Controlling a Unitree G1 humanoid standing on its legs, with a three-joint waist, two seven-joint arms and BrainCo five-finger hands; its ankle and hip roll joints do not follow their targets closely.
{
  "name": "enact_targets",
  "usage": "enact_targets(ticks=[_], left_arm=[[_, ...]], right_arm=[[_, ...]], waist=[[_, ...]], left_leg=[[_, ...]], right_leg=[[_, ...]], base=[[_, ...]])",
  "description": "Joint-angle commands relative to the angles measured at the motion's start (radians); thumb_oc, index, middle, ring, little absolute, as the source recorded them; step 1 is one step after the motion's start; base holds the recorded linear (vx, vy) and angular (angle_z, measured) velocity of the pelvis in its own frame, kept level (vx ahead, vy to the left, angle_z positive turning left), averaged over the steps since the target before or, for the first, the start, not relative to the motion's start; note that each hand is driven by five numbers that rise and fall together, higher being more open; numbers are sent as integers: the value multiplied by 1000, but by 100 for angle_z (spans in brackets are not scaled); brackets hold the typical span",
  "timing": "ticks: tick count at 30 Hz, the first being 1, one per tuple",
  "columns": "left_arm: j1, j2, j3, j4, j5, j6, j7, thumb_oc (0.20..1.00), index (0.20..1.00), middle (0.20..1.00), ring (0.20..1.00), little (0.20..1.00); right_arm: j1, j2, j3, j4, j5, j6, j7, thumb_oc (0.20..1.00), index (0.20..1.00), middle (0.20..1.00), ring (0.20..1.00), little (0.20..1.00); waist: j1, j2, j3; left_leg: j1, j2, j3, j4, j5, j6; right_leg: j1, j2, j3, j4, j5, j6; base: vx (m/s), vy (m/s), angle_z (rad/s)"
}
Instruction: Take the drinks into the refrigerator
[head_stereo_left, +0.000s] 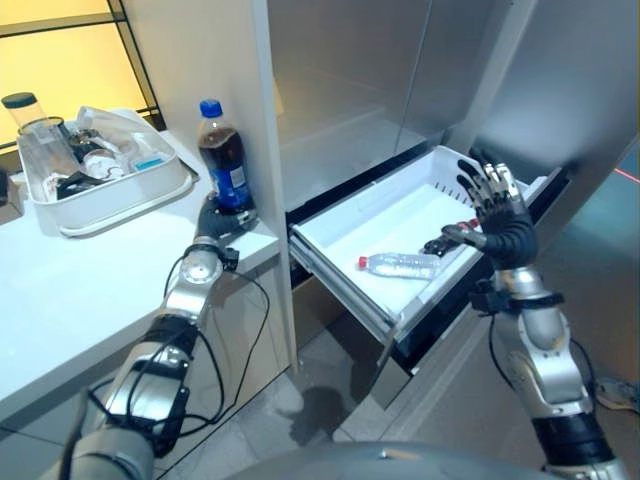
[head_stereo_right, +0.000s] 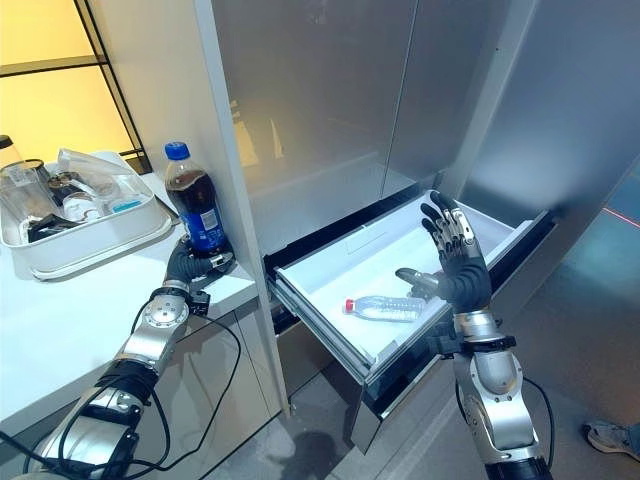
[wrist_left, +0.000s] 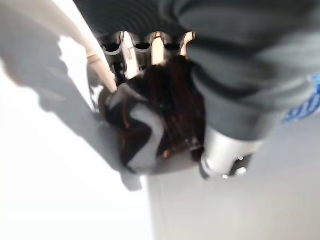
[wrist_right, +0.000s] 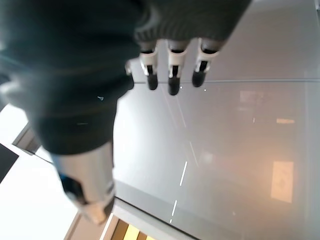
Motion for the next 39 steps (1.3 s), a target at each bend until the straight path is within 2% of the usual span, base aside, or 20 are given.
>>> enact_targets(ticks=[1, 4, 5, 6, 7, 8, 13, 14, 20, 32, 36, 39], left_arm=[[-157, -76, -56, -58, -89, -99, -68, 200, 200, 200, 200, 200], [-50, -52, -27, -232, -162, -134, -115, 200, 200, 200, 200, 200], [-45, -50, -26, -238, -162, -131, -115, 200, 200, 200, 200, 200], [36, -37, 2, -340, -203, -148, -146, 200, 200, 200, 200, 200], [42, -35, 4, -346, -204, -146, -147, 200, 200, 200, 200, 200], [113, -22, 39, -431, -233, -160, -173, 200, 200, 200, 200, 200], [231, -8, 98, -575, -287, -168, -224, 200, 200, 200, 200, 200], [328, -19, 149, -675, -335, -174, -259, 200, 200, 200, 200, 200], [475, -23, 232, -851, -412, -182, -329, 200, 200, 200, 200, 200], [628, -28, 339, -958, -464, -184, -386, 200, 200, 200, 200, 200], [651, -11, 342, -978, -466, -172, -425, 200, 200, 200, 200, 200], [648, 31, 330, -982, -444, -168, -452, 200, 200, 200, 200, 200]], right_arm=[[-54, -9, -44, -82, 15, -32, -3, 1000, 1000, 1000, 1000, 1000], [-48, -4, -74, -74, 9, -36, -6, 1000, 1000, 1000, 1000, 1000], [-47, -4, -73, -74, 9, -36, -6, 1000, 1000, 1000, 1000, 1000], [-42, 0, -92, -69, -1, -37, -6, 1000, 1000, 1000, 1000, 1000], [-40, 0, -91, -69, -1, -37, -6, 1000, 1000, 1000, 1000, 1000], [-33, 2, -114, -66, -12, -38, -1, 1000, 1000, 1000, 1000, 1000], [-15, 12, -138, -53, -17, -37, 3, 1000, 1000, 1000, 1000, 1000], [-2, 18, -160, -39, -33, -33, 8, 1000, 1000, 1000, 1000, 1000], [10, 14, -188, -10, -38, -26, 24, 1000, 1000, 1000, 1000, 1000], [26, -21, -213, 36, -88, -4, 53, 1000, 1000, 1000, 1000, 1000], [30, -62, -211, 64, -87, 18, 95, 1000, 1000, 1000, 1000, 1000], [20, -103, -196, 82, -17, 37, 155, 1000, 1000, 1000, 1000, 1000]], waist=[[-32, 15, 36], [-20, 15, 42], [-20, 14, 41], [-9, 12, 46], [-10, 12, 44], [2, 9, 47], [16, 7, 47], [32, 4, 50], [56, -2, 51], [85, -9, 59], [92, -12, 59], [96, -17, 58]], left_leg=[[28, 16, -36, 1, -69, -17], [23, 14, -42, 1, -67, -16], [23, 14, -42, 1, -67, -16], [19, 14, -44, 1, -66, -14], [19, 14, -44, 1, -66, -14], [17, 13, -46, 1, -67, -13], [15, 12, -52, 1, -67, -12], [12, 10, -57, 1, -67, -10], [6, 6, -70, 1, -66, -5], [0, 2, -86, 1, -63, 0], [0, 2, -88, 1, -61, 0], [0, 3, -90, 1, -59, -2]], right_leg=[[19, -37, -20, 62, -24, 89], [16, -39, -25, 64, -22, 87], [16, -39, -24, 64, -22, 87], [15, -41, -28, 64, -22, 87], [15, -41, -28, 64, -23, 87], [14, -43, -32, 64, -21, 86], [15, -46, -39, 65, -22, 86], [15, -48, -43, 64, -20, 86], [15, -54, -53, 67, -20, 85], [13, -60, -65, 73, -22, 83], [12, -63, -72, 76, -21, 84], [12, -64, -75, 79, -21, 84]], base=[[0, 0, 0], [0, 0, 0], [0, 0, 0], [0, 0, 0], [0, 0, 0], [0, 0, 0], [0, -2, -1], [0, 0, 0], [0, 0, 1], [-6, 3, 3], [-11, 1, 6], [-4, -4, 1]])
